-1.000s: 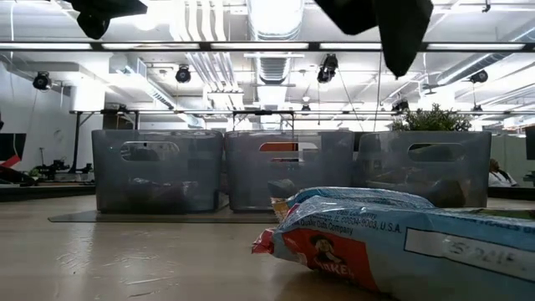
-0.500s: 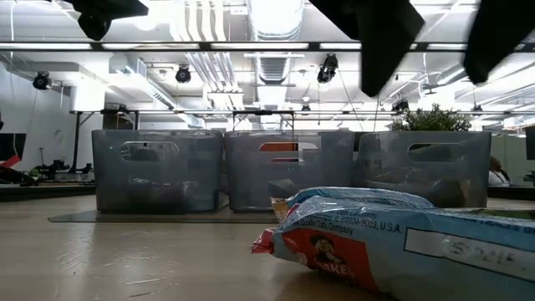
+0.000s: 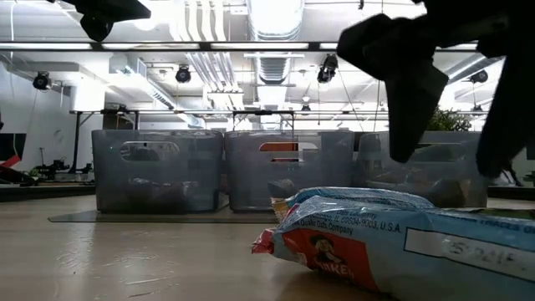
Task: Pick and place Granola Bars by type
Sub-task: Put the yellow granola bar into the right black bin
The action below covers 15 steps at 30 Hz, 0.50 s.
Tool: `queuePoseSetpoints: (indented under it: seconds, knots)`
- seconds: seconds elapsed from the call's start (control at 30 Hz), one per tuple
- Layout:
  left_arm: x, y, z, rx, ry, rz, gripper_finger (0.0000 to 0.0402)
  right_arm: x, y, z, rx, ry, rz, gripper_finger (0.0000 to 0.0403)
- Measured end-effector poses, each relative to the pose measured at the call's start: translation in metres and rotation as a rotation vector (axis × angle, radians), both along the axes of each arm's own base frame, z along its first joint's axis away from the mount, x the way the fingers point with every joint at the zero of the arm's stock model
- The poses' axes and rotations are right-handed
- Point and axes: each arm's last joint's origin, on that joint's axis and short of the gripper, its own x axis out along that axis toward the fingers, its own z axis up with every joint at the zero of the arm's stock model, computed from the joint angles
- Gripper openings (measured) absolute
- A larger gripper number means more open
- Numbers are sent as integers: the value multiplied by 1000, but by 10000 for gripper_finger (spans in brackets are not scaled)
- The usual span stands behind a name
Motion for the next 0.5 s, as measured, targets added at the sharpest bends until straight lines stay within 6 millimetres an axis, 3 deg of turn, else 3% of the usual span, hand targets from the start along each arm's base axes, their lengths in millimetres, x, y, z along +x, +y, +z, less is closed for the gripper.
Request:
queuePoseSetpoints:
  seconds: [0.5]
  knots:
    - [0,0,2,-11,-25,2,0,1,-7,-6,-18,3,-59,224]
